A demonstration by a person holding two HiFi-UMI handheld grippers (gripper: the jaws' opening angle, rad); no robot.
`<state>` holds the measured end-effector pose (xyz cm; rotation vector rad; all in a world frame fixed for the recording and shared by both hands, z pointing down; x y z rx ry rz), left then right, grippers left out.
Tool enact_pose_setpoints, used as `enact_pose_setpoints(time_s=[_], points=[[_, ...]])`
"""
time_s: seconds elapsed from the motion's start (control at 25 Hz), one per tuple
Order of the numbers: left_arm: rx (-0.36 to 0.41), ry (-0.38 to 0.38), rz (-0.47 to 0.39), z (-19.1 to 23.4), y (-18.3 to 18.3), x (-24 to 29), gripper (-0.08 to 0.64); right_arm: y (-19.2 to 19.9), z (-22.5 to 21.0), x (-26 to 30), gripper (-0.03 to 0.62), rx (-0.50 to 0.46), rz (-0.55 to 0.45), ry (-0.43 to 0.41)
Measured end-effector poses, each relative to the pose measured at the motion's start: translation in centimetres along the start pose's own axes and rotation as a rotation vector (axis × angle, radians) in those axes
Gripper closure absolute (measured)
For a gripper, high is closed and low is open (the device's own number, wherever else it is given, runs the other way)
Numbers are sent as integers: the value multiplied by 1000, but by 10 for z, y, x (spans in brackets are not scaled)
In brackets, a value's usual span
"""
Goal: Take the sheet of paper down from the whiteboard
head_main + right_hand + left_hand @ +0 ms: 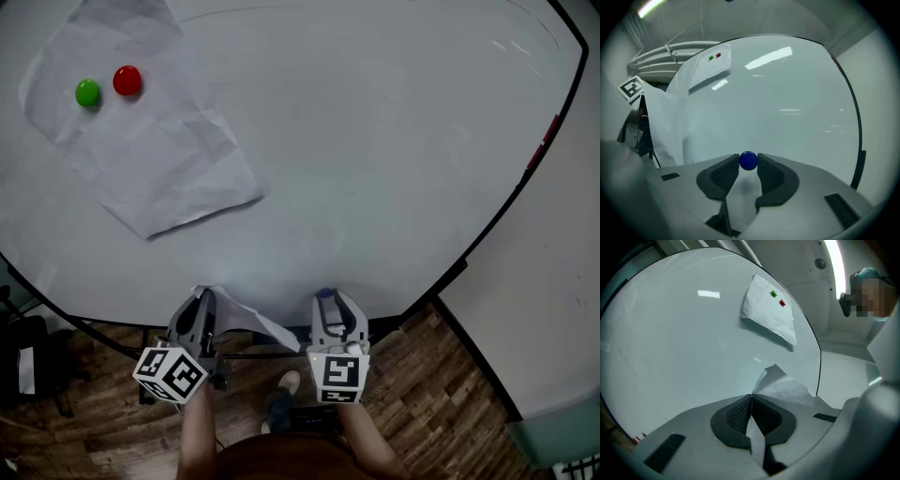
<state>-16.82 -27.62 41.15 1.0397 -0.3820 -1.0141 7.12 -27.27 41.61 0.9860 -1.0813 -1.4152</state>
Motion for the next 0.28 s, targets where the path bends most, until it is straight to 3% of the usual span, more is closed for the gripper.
enact_pose_setpoints(time_s=[0.28], points=[[-6, 2, 2, 1, 0, 2, 535, 1, -1, 2, 457, -3, 1, 5]])
Point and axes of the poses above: the fingertips, and each gripper's own axes: x forward along the fingers, z to its left, y out of its underside, the point moved 4 cm from there along -x, backward along the fingers, and after that the axes turned 6 degrees about y, right-handed, at the moved point
